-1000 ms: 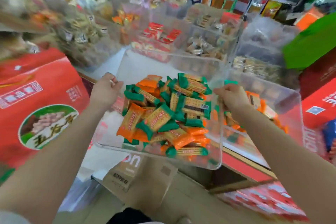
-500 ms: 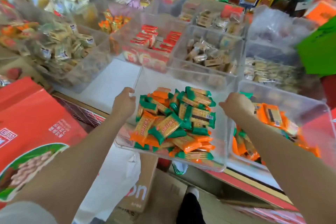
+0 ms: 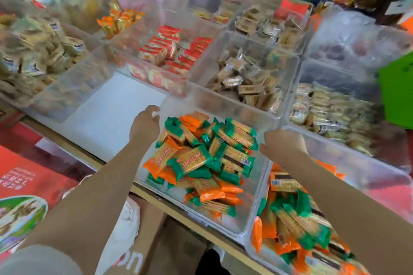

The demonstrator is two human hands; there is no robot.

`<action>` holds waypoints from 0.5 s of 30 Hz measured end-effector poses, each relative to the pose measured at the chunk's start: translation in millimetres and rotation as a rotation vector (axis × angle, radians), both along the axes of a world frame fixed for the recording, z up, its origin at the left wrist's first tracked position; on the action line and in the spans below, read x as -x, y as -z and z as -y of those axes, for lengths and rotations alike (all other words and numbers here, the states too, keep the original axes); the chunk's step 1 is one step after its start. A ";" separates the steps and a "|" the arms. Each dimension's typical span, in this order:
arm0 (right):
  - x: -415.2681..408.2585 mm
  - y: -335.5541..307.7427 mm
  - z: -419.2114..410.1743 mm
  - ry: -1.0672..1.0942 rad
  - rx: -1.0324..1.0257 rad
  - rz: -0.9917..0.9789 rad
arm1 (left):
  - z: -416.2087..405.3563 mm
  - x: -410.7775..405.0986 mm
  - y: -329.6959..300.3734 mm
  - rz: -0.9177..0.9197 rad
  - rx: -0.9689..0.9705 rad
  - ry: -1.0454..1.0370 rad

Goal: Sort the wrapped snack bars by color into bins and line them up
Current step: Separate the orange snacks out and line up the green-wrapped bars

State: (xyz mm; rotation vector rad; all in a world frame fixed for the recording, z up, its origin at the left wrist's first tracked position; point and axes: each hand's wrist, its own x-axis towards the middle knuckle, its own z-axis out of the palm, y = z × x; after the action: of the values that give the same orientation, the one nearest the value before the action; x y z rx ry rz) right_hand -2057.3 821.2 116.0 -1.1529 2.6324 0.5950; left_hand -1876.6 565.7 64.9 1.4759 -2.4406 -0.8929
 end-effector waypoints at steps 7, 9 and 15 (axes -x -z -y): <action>-10.1 12.9 -9.8 0.085 0.245 -0.007 | -1.4 -8.5 3.7 0.030 0.224 0.111; -28.3 16.5 -14.3 0.002 0.425 0.013 | -17.3 -12.9 1.2 -0.022 0.465 0.240; -78.6 36.1 4.6 -0.043 0.373 0.235 | -76.5 -25.7 8.9 0.074 0.156 0.666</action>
State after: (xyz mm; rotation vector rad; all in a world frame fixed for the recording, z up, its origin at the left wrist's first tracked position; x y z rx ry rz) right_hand -1978.7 816.6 79.8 -1.2880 2.5812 -0.0343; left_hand -1850.9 642.2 56.0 0.6445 -3.0267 -0.7146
